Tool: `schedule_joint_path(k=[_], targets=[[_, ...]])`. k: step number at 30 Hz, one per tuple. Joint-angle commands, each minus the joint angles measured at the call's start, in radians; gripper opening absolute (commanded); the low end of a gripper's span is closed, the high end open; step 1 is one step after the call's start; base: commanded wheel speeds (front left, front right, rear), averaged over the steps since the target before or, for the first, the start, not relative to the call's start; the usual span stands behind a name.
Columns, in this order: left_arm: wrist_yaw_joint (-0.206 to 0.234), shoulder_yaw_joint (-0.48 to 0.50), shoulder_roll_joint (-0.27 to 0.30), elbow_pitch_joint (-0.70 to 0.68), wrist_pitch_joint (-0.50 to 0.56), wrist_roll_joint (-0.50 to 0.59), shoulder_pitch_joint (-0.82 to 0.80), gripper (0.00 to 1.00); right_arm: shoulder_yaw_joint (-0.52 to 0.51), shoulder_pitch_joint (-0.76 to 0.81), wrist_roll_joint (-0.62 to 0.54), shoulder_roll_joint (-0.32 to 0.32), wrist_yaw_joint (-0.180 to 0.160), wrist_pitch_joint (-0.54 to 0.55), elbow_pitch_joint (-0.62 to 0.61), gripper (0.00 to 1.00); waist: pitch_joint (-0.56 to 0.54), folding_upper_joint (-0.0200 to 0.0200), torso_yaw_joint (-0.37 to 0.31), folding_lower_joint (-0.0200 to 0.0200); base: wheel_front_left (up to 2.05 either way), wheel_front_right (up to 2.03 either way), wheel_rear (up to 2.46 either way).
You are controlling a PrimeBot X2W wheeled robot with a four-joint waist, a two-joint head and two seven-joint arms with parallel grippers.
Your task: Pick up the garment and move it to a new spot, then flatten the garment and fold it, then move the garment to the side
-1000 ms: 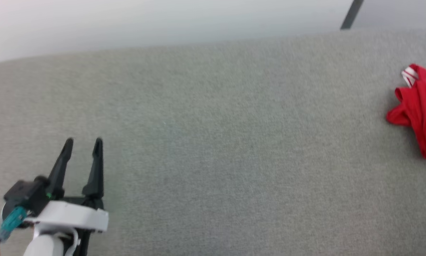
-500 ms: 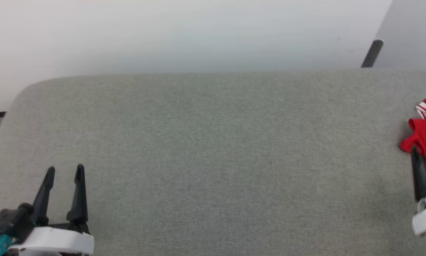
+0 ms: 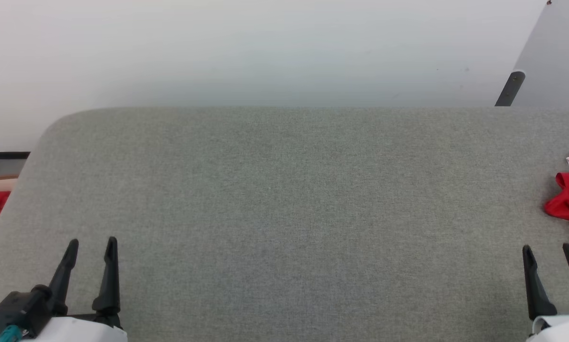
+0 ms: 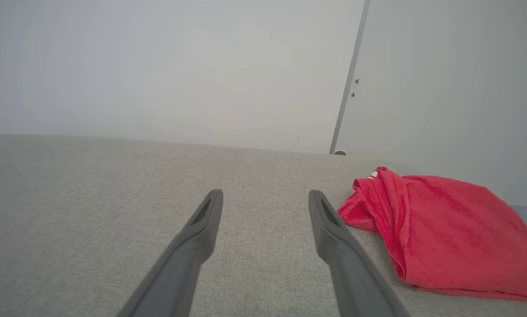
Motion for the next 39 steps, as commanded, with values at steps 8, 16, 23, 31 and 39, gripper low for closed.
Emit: schedule_joint_path(k=[8,16,23,31,39], targets=[[0.000,-0.014,0.006,0.004,0.001,0.009,0.010,1.00,0.011,0.038,0.018,0.014,-0.001,-0.019,0.027,1.00,-0.005,0.0000,-0.001,-0.0001,0.00,0.00,0.00],[0.000,-0.021,0.006,-0.003,0.001,0.012,0.006,1.00,0.022,0.051,0.028,0.026,-0.001,-0.027,0.040,1.00,-0.008,0.0000,-0.002,-0.0001,0.00,0.00,0.00],[0.000,-0.030,0.010,-0.010,0.001,0.022,0.010,1.00,0.029,0.062,0.027,0.037,-0.001,-0.028,0.040,1.00,-0.013,0.0000,-0.001,-0.0001,0.00,0.00,0.00],[0.000,-0.038,-0.029,0.026,0.012,-0.012,0.016,0.00,0.032,0.048,0.068,0.057,0.000,-0.011,0.079,0.00,-0.014,0.0000,-0.001,-0.0001,0.00,0.00,0.00],[0.000,-0.029,-0.052,0.036,0.053,-0.145,0.000,0.00,0.025,0.028,0.217,0.072,0.000,0.029,0.080,0.00,-0.015,0.0000,-0.003,-0.0001,0.00,0.00,0.00]])
